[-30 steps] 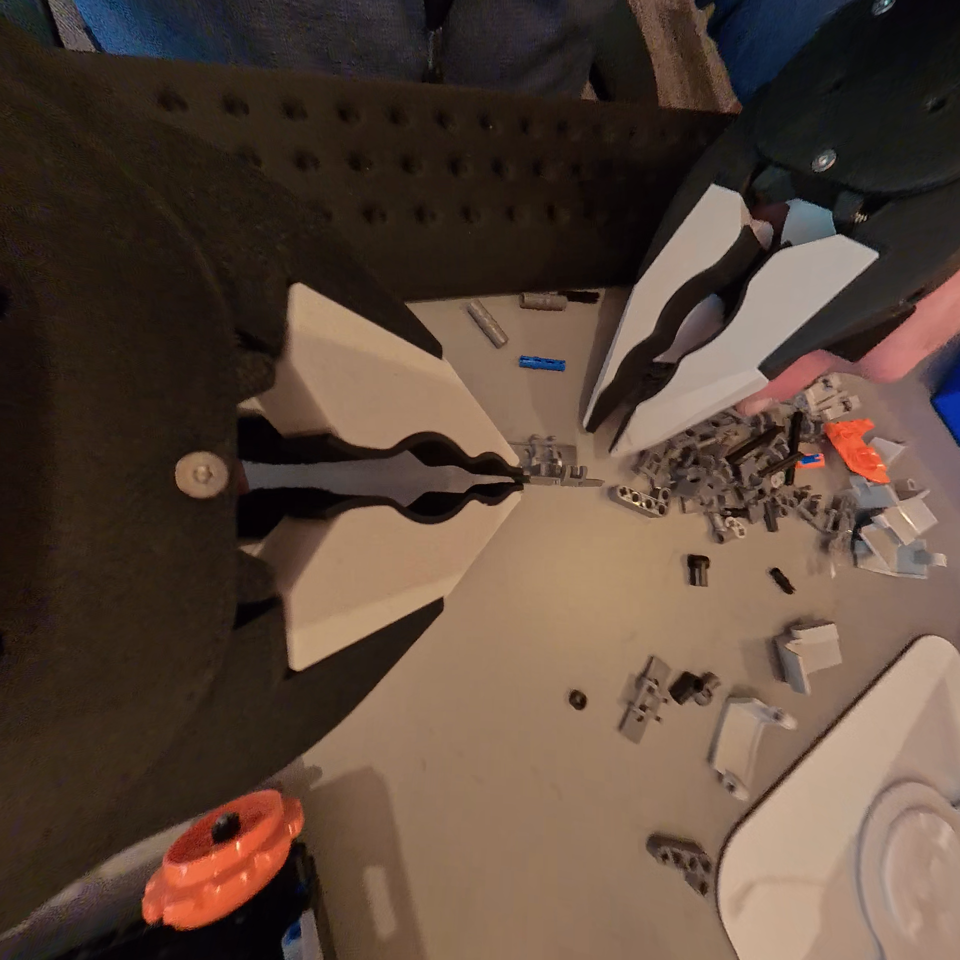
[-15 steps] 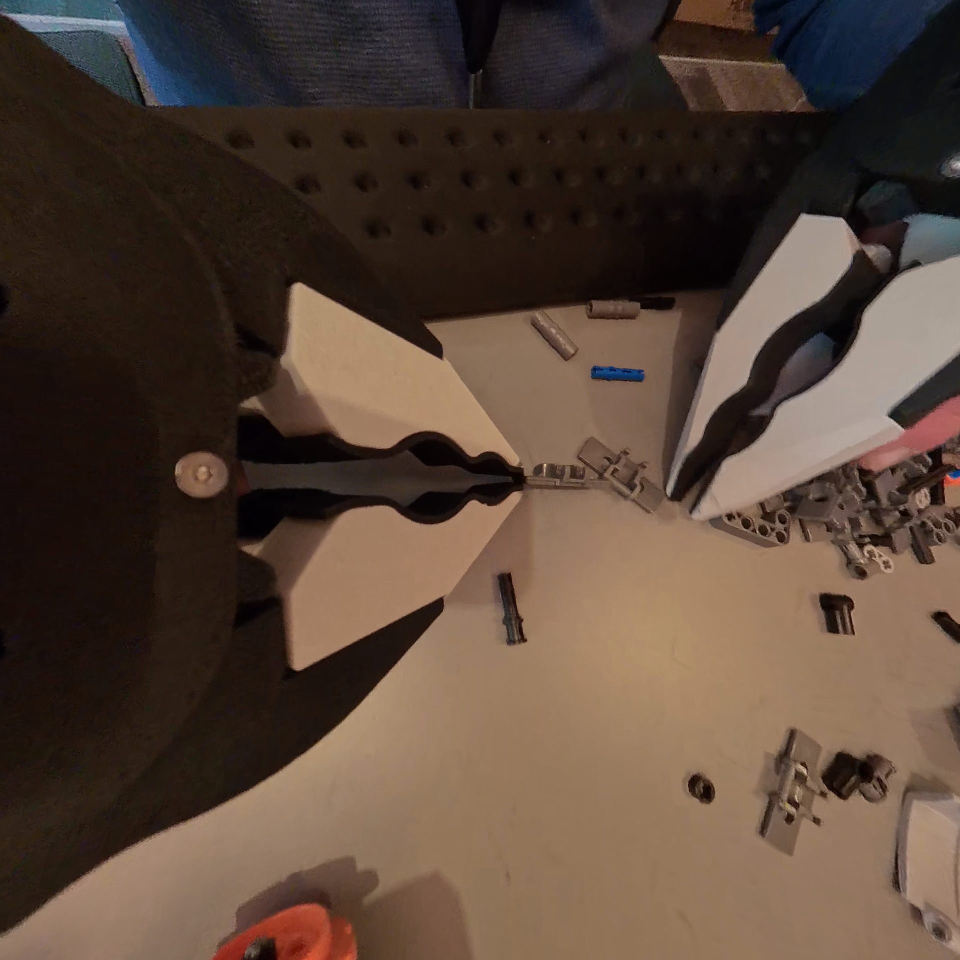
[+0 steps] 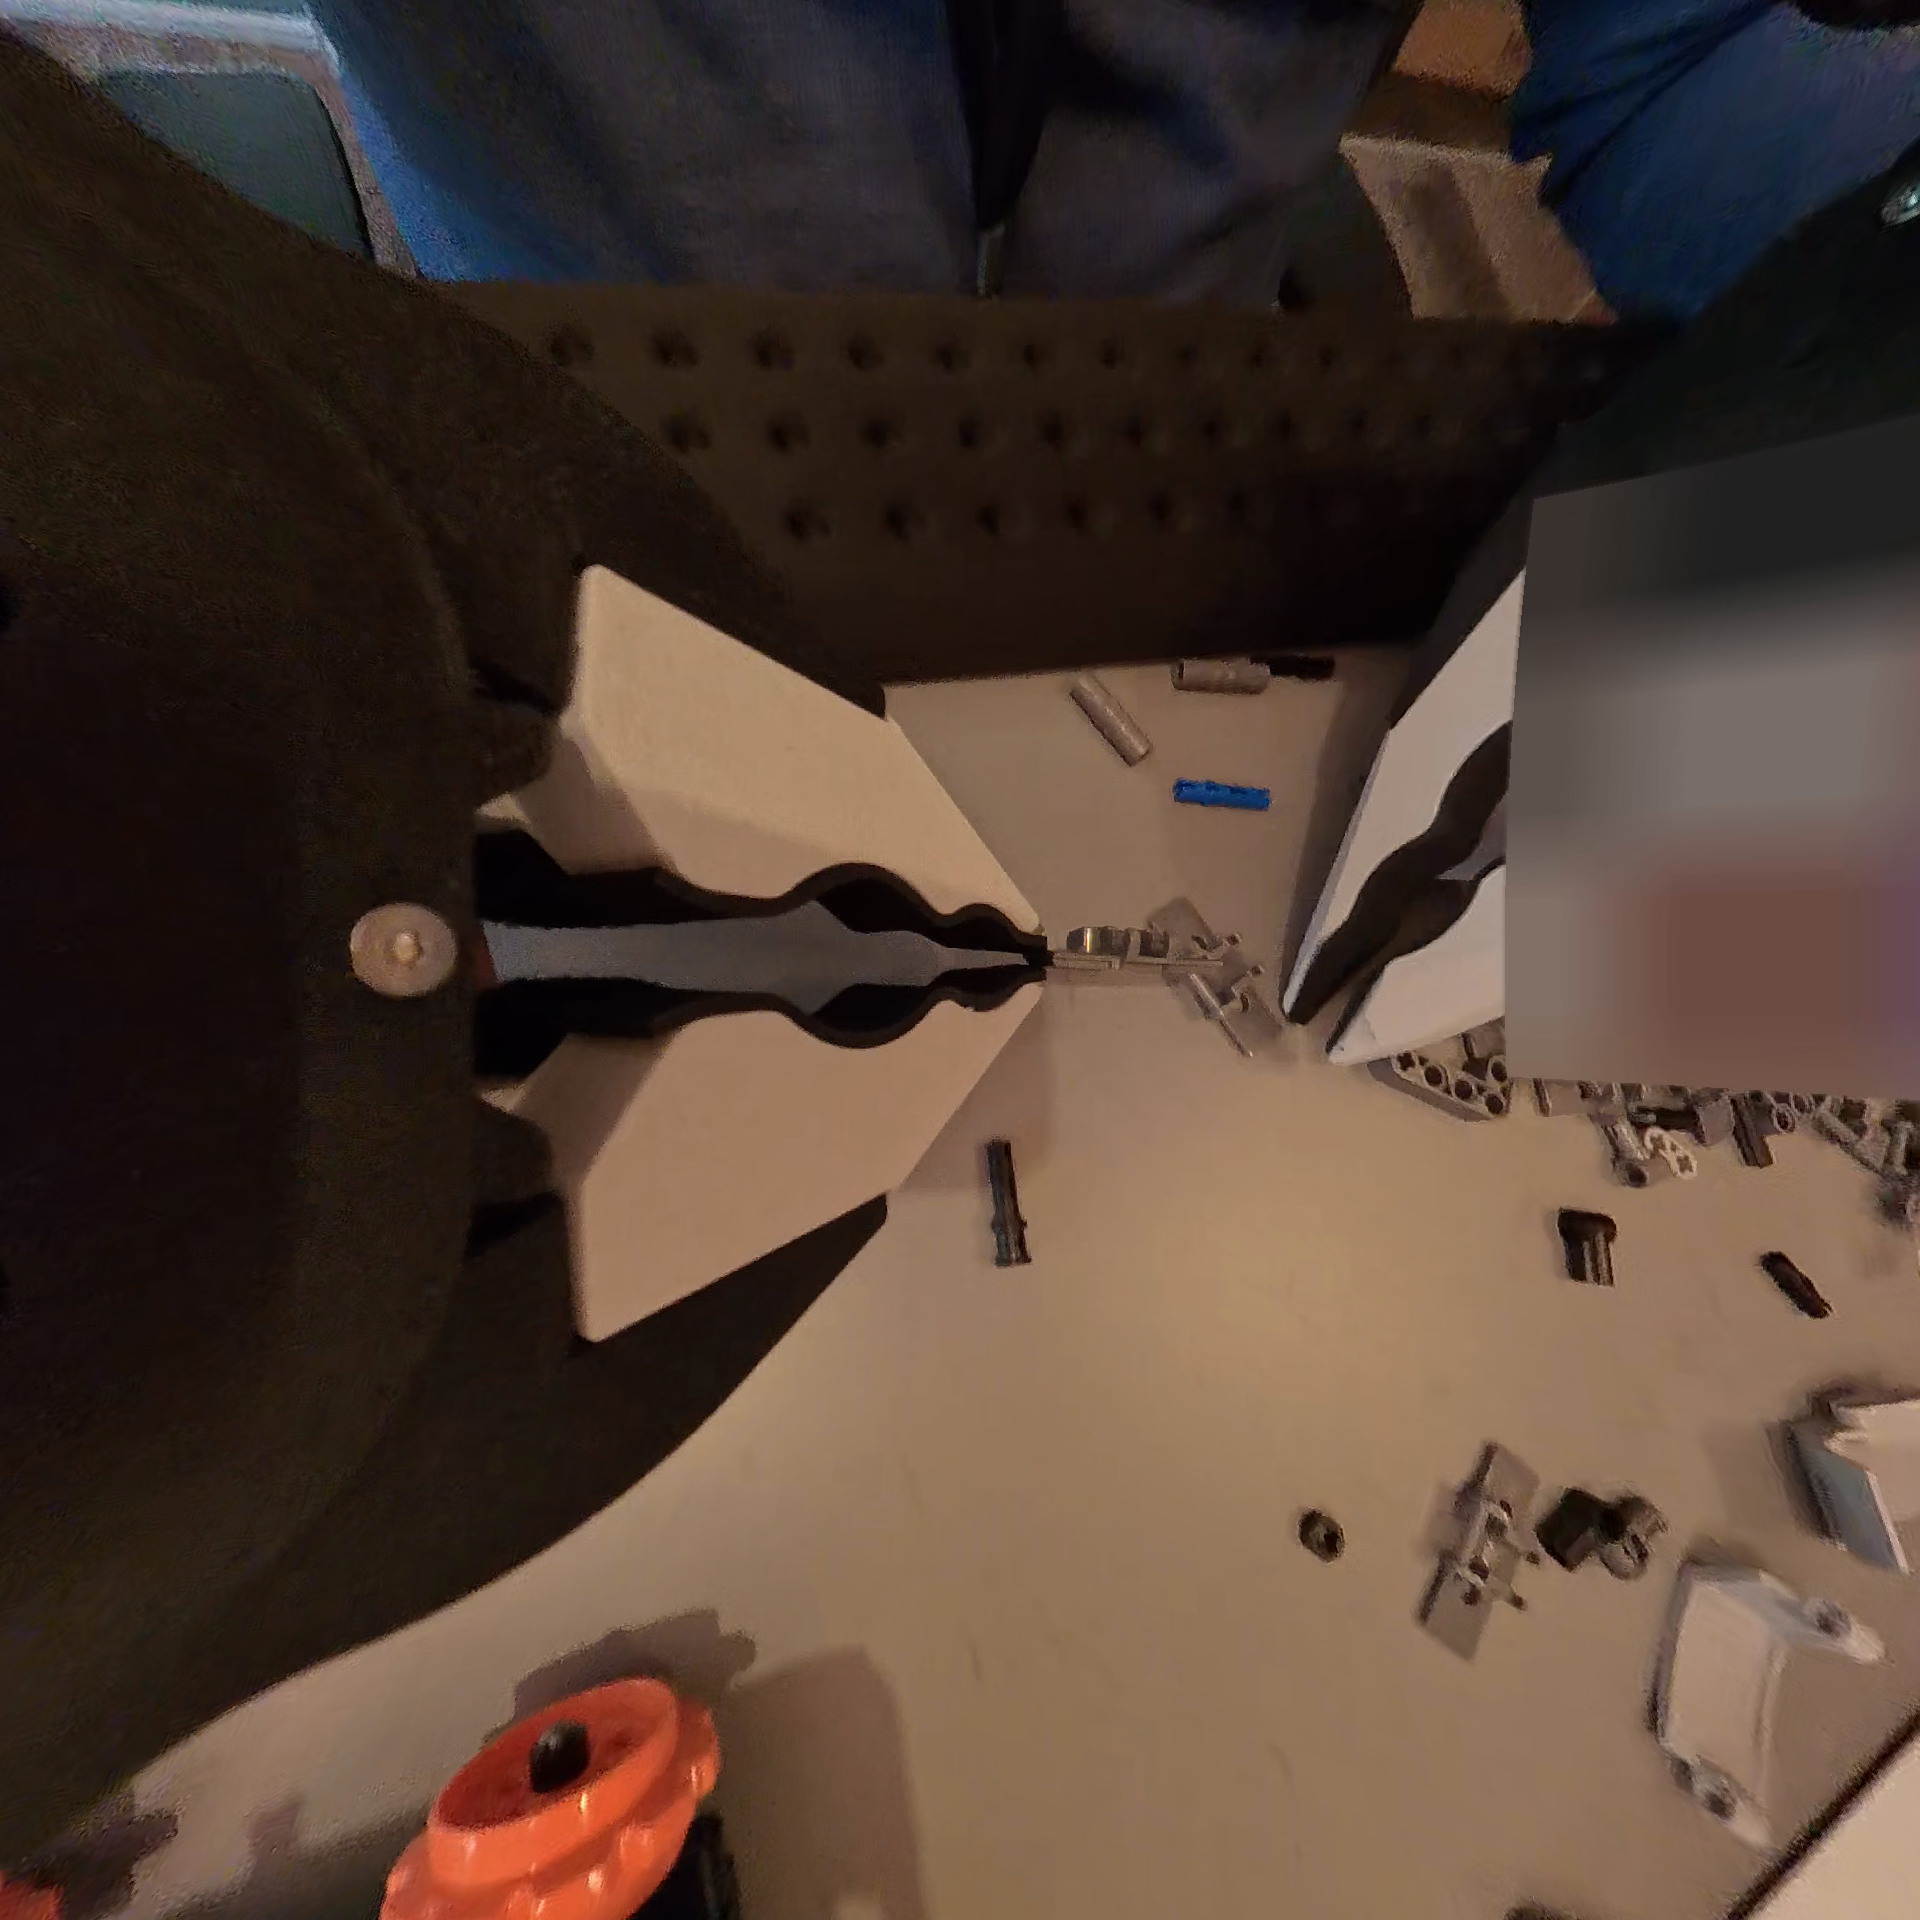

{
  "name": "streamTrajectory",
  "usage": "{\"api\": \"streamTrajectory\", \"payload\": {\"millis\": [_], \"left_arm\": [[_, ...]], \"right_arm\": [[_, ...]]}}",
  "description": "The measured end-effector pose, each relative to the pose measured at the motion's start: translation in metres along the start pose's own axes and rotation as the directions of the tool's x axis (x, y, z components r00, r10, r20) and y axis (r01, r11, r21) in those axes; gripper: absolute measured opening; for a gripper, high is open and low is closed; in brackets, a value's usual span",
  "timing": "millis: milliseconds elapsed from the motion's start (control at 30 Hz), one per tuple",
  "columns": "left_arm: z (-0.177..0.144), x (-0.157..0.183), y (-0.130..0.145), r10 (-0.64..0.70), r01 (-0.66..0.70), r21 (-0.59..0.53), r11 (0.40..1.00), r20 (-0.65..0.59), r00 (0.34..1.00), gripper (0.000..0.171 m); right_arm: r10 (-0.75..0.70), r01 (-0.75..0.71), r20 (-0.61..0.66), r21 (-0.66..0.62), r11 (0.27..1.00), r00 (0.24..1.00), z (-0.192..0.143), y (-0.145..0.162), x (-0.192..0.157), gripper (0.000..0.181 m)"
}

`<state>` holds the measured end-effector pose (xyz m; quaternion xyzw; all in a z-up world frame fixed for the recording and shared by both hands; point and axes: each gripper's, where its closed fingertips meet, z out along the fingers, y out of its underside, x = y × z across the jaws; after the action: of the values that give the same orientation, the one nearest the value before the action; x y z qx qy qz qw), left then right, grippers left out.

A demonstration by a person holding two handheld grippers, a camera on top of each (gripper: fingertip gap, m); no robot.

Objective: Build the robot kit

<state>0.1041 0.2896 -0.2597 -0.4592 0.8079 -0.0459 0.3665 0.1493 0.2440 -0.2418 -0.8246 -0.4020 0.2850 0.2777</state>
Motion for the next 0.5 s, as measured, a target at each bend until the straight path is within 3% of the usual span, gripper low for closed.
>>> {"api": "streamTrajectory", "payload": {"millis": [233, 500], "left_arm": [[-0.004, 0.005, 0.001, -0.028, 0.029, 0.015, 0.999, -0.044, 0.999, 0.008], [-0.005, 0.009, 0.000, -0.035, 0.037, 0.032, 0.999, -0.071, 0.997, 0.006]], "right_arm": [[0.056, -0.047, 0.143, -0.066, 0.997, 0.988, 0.007, 0.014, -0.018, 0.000], [0.063, -0.058, 0.067, -0.068, 0.996, 0.996, 0.010, 0.015, -0.009, 0.019]]}}
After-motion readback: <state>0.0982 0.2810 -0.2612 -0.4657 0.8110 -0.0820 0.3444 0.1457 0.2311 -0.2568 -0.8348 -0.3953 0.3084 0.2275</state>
